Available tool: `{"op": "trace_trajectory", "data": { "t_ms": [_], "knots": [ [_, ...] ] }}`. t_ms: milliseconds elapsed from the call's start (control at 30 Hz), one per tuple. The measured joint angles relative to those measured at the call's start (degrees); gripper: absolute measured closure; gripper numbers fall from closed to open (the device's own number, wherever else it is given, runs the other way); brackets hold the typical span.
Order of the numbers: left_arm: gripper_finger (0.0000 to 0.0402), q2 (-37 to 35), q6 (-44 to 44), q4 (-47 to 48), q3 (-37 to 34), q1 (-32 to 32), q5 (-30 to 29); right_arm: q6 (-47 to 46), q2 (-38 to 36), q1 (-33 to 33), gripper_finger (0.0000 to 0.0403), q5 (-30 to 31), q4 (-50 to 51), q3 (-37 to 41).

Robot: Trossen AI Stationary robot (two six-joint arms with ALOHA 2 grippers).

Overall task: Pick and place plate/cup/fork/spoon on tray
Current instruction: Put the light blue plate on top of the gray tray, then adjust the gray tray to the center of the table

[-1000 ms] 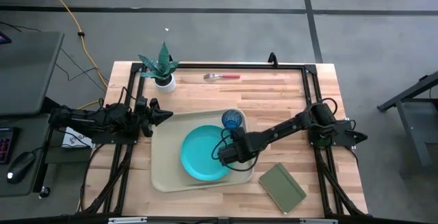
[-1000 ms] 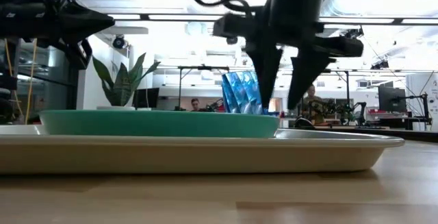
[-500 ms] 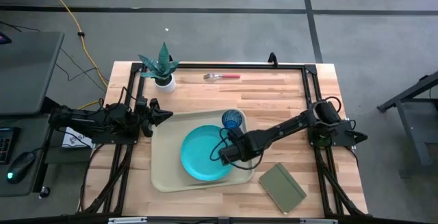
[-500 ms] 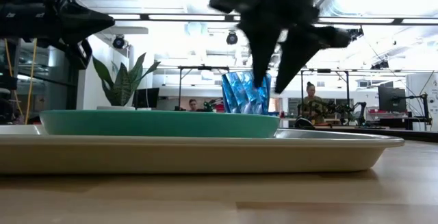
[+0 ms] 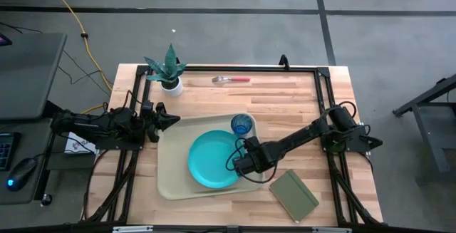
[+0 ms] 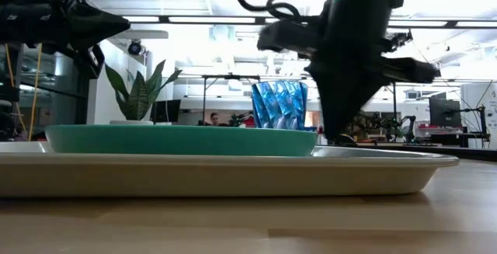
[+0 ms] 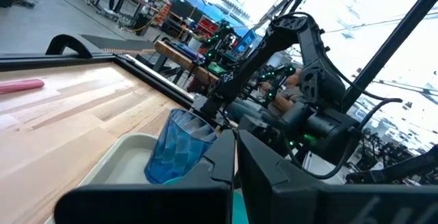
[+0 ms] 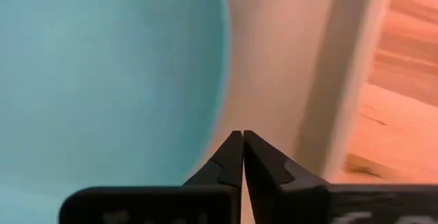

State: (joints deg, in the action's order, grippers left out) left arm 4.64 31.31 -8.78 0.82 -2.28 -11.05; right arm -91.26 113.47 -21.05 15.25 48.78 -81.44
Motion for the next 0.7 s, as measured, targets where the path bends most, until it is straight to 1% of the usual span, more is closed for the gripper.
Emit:
{"op": "trace_trajectory", "data": {
  "t_ms": [133, 233, 367, 700],
  "knots": [
    [0.0401, 0.0, 0.0, 0.01, -0.02, 0.0, 0.0, -0.09, 0.17, 0.77, 0.0398, 0.76, -0.82, -0.01],
    [0.0401, 0.01, 0.01, 0.01, -0.01, 0.01, 0.0, 1.48, 0.17, 1.33, 0.0401, 0.74, -2.11, -0.01],
    [0.0401, 0.01, 0.0, 0.01, -0.02, 0.0, 0.0, 4.14, 0.17, 2.29, 0.0402, 0.56, -5.72, -0.01],
    [0.0401, 0.0, 0.02, 0.01, -0.02, 0.0, 0.0, 6.91, 0.2, 4.13, 0.0402, 0.83, -15.39, -0.01]
  ]
}}
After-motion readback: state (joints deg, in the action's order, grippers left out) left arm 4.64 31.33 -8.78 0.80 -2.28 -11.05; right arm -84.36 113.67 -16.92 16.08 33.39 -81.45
